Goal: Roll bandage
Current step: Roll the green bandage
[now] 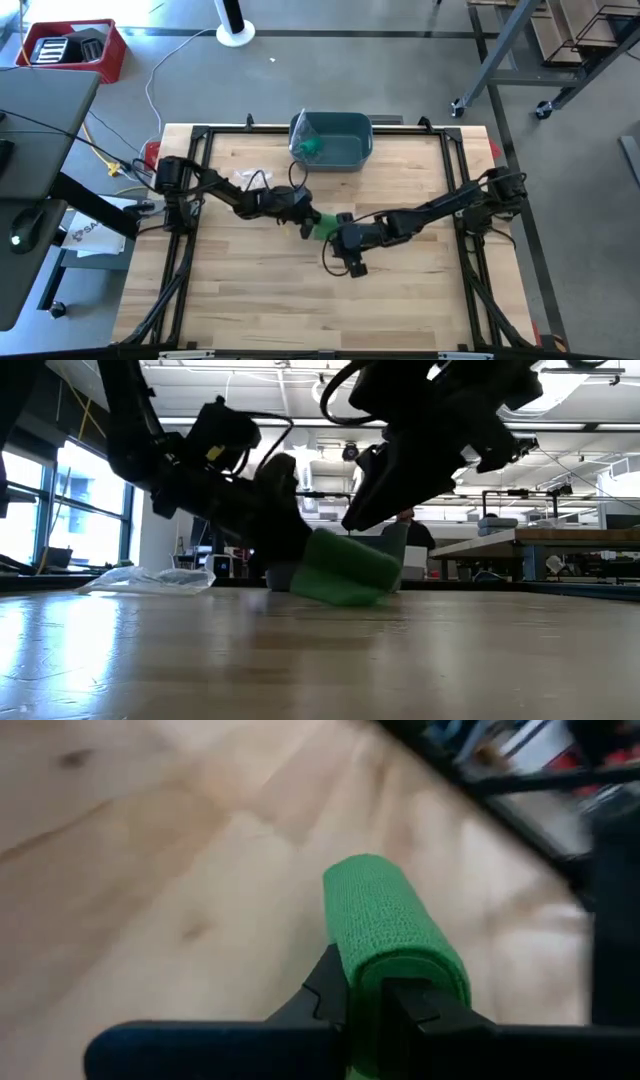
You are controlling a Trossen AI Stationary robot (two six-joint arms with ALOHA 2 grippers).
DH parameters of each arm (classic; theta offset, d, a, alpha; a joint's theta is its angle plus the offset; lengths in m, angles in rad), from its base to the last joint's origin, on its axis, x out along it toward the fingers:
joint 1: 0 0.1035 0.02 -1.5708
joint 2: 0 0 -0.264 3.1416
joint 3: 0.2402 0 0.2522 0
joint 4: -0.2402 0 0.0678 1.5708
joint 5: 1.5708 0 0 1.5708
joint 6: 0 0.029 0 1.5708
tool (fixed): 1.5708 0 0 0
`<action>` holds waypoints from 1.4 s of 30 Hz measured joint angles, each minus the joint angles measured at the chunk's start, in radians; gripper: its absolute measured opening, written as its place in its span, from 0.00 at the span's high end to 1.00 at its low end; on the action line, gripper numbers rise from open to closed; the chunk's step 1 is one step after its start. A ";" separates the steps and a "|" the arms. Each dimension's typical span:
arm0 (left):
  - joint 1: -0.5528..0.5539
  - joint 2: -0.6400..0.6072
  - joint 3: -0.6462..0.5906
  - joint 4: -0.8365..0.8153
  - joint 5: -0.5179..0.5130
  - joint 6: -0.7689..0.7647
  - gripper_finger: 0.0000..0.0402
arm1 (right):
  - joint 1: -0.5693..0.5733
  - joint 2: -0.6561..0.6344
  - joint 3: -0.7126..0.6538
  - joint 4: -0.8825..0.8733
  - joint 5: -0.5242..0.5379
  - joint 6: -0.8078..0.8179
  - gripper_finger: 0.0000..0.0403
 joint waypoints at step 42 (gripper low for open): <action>-0.002 -0.002 0.001 -0.138 -0.123 -0.006 0.97 | -0.152 0.166 0.029 -0.090 -0.134 -0.070 0.97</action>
